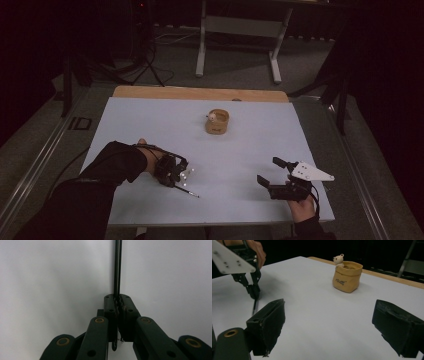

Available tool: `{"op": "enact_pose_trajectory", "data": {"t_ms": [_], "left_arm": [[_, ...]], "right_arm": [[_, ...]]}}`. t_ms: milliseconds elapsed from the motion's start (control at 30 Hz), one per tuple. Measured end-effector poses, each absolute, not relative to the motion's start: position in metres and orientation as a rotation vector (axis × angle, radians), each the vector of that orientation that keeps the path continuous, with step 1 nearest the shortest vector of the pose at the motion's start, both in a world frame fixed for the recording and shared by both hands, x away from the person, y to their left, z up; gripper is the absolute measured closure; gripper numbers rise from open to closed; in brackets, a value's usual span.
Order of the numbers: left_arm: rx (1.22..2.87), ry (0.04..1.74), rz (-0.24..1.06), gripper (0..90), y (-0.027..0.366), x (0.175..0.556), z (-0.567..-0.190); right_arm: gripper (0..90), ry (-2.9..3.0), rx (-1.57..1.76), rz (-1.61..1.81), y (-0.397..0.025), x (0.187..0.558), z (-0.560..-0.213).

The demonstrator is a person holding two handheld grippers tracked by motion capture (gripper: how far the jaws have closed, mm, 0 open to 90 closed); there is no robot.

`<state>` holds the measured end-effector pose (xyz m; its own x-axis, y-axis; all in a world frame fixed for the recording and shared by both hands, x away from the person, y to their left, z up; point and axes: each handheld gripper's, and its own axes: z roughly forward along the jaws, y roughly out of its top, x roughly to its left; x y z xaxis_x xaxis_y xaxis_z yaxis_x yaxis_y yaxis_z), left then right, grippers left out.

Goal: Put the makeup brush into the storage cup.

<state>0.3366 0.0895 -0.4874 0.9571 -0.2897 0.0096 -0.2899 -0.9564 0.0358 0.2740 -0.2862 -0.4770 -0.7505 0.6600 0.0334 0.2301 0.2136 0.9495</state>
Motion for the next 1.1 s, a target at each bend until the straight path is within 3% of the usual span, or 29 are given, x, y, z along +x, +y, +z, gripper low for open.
{"op": "enact_pose_trajectory", "data": {"t_ms": [33,67,100,533,700,1100], "left_arm": [[3.071,-0.455,0.007,85.7,0.09,0.337,-0.487],[3.074,-0.293,0.045,85.7,0.091,0.339,-0.48],[3.046,-0.245,0.06,85.7,0.093,0.341,-0.475],[2.889,0.014,0.001,86.0,0.101,0.338,-0.461],[2.822,0.255,0.059,85.9,0.102,0.341,-0.456],[2.756,0.409,0.103,85.9,0.099,0.341,-0.452]], "right_arm": [[11.2,2.116,0.826,1.551,-0.286,0.274,-0.477],[11.2,2.116,0.826,1.551,-0.286,0.274,-0.477],[11.2,2.117,0.825,1.551,-0.286,0.274,-0.477],[11.2,2.122,0.815,1.543,-0.284,0.274,-0.477],[11.2,2.122,0.811,1.537,-0.284,0.274,-0.477],[11.1,2.142,0.793,1.536,-0.283,0.274,-0.476]]}}
